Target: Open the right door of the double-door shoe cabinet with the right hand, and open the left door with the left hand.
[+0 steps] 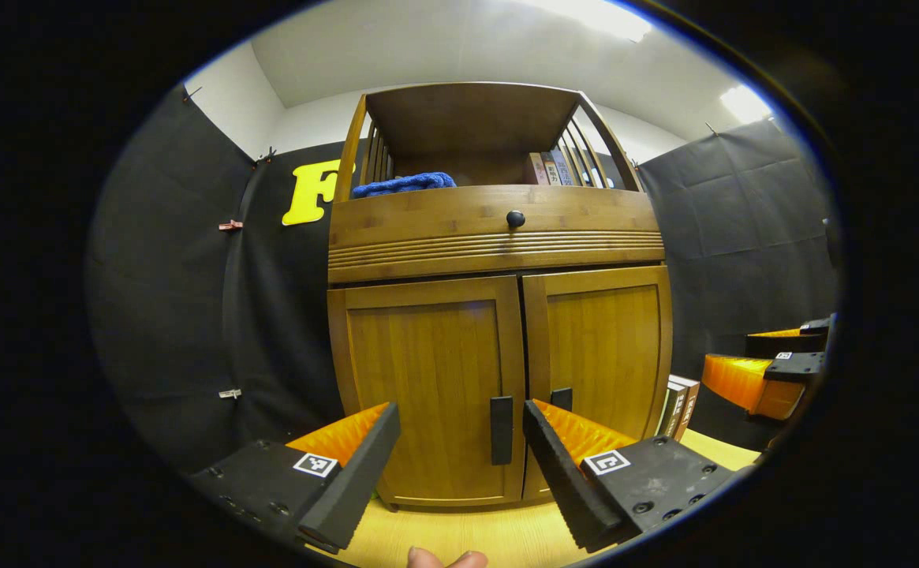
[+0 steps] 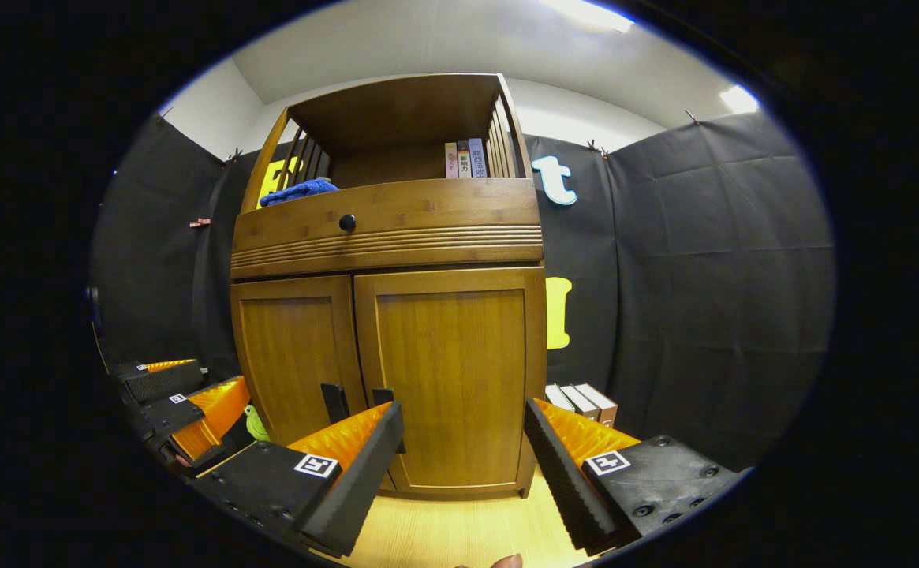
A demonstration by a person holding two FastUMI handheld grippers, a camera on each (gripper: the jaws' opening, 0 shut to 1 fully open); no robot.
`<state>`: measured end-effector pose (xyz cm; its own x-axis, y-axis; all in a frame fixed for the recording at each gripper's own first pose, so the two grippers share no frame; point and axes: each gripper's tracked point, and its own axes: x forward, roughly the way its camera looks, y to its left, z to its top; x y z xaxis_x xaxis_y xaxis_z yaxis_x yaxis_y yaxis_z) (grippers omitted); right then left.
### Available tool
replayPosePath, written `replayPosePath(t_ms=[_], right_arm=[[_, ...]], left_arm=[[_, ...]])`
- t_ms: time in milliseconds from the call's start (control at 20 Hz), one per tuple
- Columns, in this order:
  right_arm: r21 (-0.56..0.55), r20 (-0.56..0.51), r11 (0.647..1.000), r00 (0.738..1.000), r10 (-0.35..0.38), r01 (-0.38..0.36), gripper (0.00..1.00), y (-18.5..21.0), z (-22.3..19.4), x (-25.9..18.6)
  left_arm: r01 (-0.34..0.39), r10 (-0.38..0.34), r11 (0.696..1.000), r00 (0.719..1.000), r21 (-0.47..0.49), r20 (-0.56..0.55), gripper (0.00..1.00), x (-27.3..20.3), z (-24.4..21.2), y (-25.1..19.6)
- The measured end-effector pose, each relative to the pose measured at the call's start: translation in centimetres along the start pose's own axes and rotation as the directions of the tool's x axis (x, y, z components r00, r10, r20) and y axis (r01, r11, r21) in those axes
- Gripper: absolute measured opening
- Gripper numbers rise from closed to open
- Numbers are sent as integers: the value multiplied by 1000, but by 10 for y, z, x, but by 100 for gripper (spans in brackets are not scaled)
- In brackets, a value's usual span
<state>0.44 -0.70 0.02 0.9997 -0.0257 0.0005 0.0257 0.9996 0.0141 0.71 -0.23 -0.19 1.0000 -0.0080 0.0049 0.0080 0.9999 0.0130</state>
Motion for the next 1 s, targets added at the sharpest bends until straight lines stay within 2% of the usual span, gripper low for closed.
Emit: replayPosePath(t_ms=[300, 350, 400, 500, 550, 700, 750, 850, 900, 950, 1000], right_arm=[[-11, 4, 1000, 1000, 8, -8, 98, 7, 0, 4], [-12, 5, 1000, 1000, 11, -11, 98, 10, 0, 8], [-6, 2, 1000, 1000, 13, -13, 98, 13, -1, 11], [14, -8, 1000, 1000, 19, -19, 98, 22, -4, 22], [16, -9, 1000, 1000, 23, -22, 96, 27, -6, 28], [8, -24, 999, 998, 52, -52, 100, 48, -18, 54], [12, -36, 998, 997, 69, -68, 98, 58, -24, 61], [30, -58, 994, 993, 104, -102, 97, 79, -37, 81], [43, -75, 992, 990, 120, -117, 97, 88, -45, 90], [47, -95, 991, 987, 131, -127, 97, 98, -54, 99], [41, -109, 991, 985, 134, -130, 98, 101, -63, 107]], left_arm=[[3, -3, 1000, 1000, 1, 0, 98, 2, -3, 3], [3, -3, 1000, 1000, 1, 1, 100, 2, -3, 6], [4, -4, 1000, 1000, 1, 3, 95, 3, -4, 8], [9, -9, 1000, 1000, -2, 5, 98, 4, -4, 13], [11, -11, 1000, 1000, -5, 6, 98, 5, -5, 16], [11, -11, 1000, 1000, -8, 1, 95, 6, -12, 25], [13, -13, 1000, 1000, -5, -8, 98, 6, -15, 28], [13, -13, 1000, 1000, 4, -14, 96, 5, -21, 34], [13, -13, 1000, 1000, 5, -17, 100, 3, -23, 37], [11, -11, 1000, 1000, 4, -22, 98, 2, -28, 40], [11, -11, 1000, 1000, -1, -29, 100, 1, -31, 44]])
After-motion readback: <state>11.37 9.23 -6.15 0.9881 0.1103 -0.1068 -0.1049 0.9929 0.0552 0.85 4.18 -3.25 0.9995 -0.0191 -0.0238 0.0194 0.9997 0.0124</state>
